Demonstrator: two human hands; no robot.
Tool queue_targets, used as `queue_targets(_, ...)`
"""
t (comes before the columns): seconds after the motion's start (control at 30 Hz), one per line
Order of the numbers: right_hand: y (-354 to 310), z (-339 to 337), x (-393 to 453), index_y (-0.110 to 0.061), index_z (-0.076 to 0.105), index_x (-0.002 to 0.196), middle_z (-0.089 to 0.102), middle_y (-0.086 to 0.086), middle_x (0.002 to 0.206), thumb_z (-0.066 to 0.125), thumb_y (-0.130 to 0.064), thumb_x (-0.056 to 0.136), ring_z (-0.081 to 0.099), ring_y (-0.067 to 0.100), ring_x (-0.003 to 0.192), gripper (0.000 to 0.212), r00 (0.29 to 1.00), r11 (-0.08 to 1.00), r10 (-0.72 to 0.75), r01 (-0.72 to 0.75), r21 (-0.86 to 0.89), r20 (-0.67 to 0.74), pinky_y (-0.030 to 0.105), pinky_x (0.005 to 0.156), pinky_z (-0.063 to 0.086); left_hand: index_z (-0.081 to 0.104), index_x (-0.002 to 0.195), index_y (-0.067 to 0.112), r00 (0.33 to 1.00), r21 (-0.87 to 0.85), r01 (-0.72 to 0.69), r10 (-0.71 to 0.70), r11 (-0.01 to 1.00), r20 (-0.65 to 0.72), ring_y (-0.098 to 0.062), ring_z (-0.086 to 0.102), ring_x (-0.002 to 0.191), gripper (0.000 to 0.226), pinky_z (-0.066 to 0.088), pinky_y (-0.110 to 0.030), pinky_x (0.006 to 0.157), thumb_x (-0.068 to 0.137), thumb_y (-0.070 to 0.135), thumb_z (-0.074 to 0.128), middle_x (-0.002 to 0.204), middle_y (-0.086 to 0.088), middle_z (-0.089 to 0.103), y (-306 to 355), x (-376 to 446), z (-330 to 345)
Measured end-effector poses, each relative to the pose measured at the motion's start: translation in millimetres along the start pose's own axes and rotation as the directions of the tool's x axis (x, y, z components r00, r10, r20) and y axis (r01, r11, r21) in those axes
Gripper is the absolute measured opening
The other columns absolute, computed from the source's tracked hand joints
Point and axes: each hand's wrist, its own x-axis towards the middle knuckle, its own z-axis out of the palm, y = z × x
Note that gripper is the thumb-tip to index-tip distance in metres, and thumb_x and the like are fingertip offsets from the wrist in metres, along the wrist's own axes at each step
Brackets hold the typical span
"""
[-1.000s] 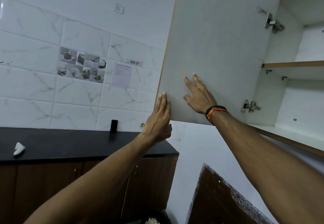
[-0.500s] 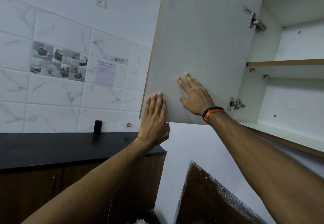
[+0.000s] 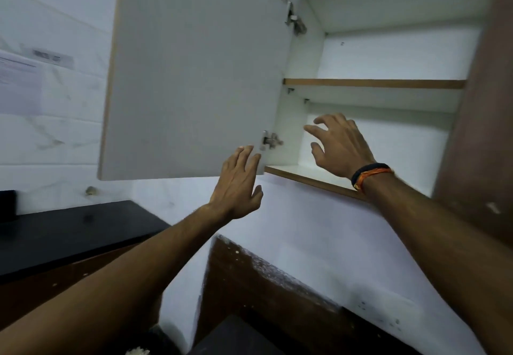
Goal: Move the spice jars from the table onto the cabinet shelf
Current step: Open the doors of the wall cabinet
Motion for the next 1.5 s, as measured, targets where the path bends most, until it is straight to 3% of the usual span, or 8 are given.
queue_targets(0.3, 88.9, -33.3, -68.4, -0.017, 0.065, 0.130, 0.057, 0.010, 0.135, 0.060, -0.019, 0.087, 0.046, 0.032, 0.128, 0.043, 0.981, 0.965, 0.185, -0.170, -0.198, 0.059, 0.048, 0.099, 0.038, 0.033, 0.150, 0.005, 0.985, -0.330, -0.155, 0.173, 0.931, 0.025, -0.034, 0.017, 0.150, 0.069, 0.022, -0.045, 0.121, 0.089, 0.024, 0.061, 0.161, -0.015, 0.025, 115.2, 41.4, 62.9)
queue_targets(0.5, 126.9, -56.2, -101.8, -0.019, 0.062, 0.134, 0.053, 0.009, 0.139, 0.058, -0.020, 0.088, 0.043, 0.029, 0.130, 0.047, 0.950, 0.916, 0.300, -0.261, -0.306, 0.087, 0.047, 0.105, 0.037, 0.033, 0.151, 0.004, 0.964, -0.608, -0.178, 0.260, 0.774, 0.049, -0.030, 0.036, 0.140, 0.069, 0.034, -0.036, 0.111, 0.091, 0.023, 0.062, 0.152, -0.014, 0.041, 186.5, 59.2, 92.5)
queue_targets(0.63, 144.8, -68.9, -120.2, -0.020, 0.043, 0.148, 0.042, 0.013, 0.146, 0.054, -0.022, 0.090, 0.035, 0.031, 0.138, 0.059, 0.919, 0.889, 0.367, -0.301, -0.345, 0.142, 0.052, 0.114, 0.032, 0.039, 0.147, 0.007, 0.959, -0.787, -0.122, 0.277, 0.605, 0.065, -0.024, 0.057, 0.126, 0.062, 0.045, -0.027, 0.094, 0.091, 0.018, 0.065, 0.144, -0.012, 0.053, 229.9, 73.4, 104.3)
queue_targets(0.77, 162.0, -76.2, -132.8, -0.025, 0.024, 0.156, 0.016, 0.014, 0.163, 0.055, -0.025, 0.090, 0.017, 0.035, 0.150, 0.073, 0.861, 0.840, 0.479, -0.394, -0.373, 0.171, 0.055, 0.120, 0.022, 0.039, 0.147, 0.005, 0.973, -0.883, -0.022, 0.211, 0.469, 0.088, -0.027, 0.054, 0.129, 0.065, 0.052, -0.041, 0.101, 0.092, 0.021, 0.068, 0.144, -0.014, 0.054, 272.2, 94.8, 108.8)
queue_targets(0.97, 164.3, -62.8, -141.2, -0.023, 0.019, 0.158, 0.002, 0.013, 0.167, 0.055, -0.024, 0.092, 0.007, 0.035, 0.153, 0.075, 0.797, 0.797, 0.580, -0.512, -0.322, 0.169, 0.056, 0.120, 0.022, 0.046, 0.141, 0.011, 0.953, -0.950, 0.251, 0.126, 0.184, 0.276, -0.027, 0.061, 0.116, 0.048, 0.057, -0.037, 0.091, 0.098, 0.027, 0.061, 0.133, -0.008, 0.060, 312.1, 113.3, 124.6)
queue_targets(1.2, 161.6, -48.7, -143.1, -0.020, 0.020, 0.158, 0.008, 0.010, 0.167, 0.050, -0.037, 0.097, 0.010, 0.032, 0.153, 0.070, 0.791, 0.761, 0.611, -0.581, -0.288, 0.018, 0.056, 0.122, 0.019, 0.053, 0.123, 0.008, 0.956, -0.964, 0.247, 0.138, 0.098, 0.259, -0.024, 0.063, 0.102, 0.032, 0.057, -0.032, 0.078, 0.099, 0.029, 0.061, 0.116, -0.009, 0.064, 313.8, 109.5, 133.7)
queue_targets(1.33, 142.7, -41.5, -138.8, -0.020, 0.016, 0.159, 0.007, 0.010, 0.167, 0.046, -0.055, 0.095, 0.007, 0.030, 0.154, 0.079, 0.751, 0.717, 0.643, -0.659, -0.226, -0.149, 0.056, 0.123, 0.012, 0.047, 0.109, 0.012, 0.971, -0.982, 0.148, 0.171, 0.117, 0.167, -0.008, 0.058, 0.081, 0.017, 0.046, -0.014, 0.059, 0.101, 0.024, 0.056, 0.093, 0.003, 0.059, 313.8, 92.2, 118.1)
queue_targets(1.5, 121.3, -47.2, -122.3, -0.018, 0.007, 0.160, 0.002, 0.014, 0.167, 0.057, -0.067, 0.084, 0.001, 0.034, 0.154, 0.103, 0.662, 0.639, 0.691, -0.747, -0.184, -0.289, 0.061, 0.121, 0.009, 0.046, 0.126, 0.009, 0.972, -0.996, 0.056, 0.226, 0.067, 0.070, -0.010, 0.064, 0.094, 0.027, 0.054, -0.019, 0.077, 0.102, 0.018, 0.054, 0.109, -0.001, 0.062, 312.8, 67.4, 86.9)
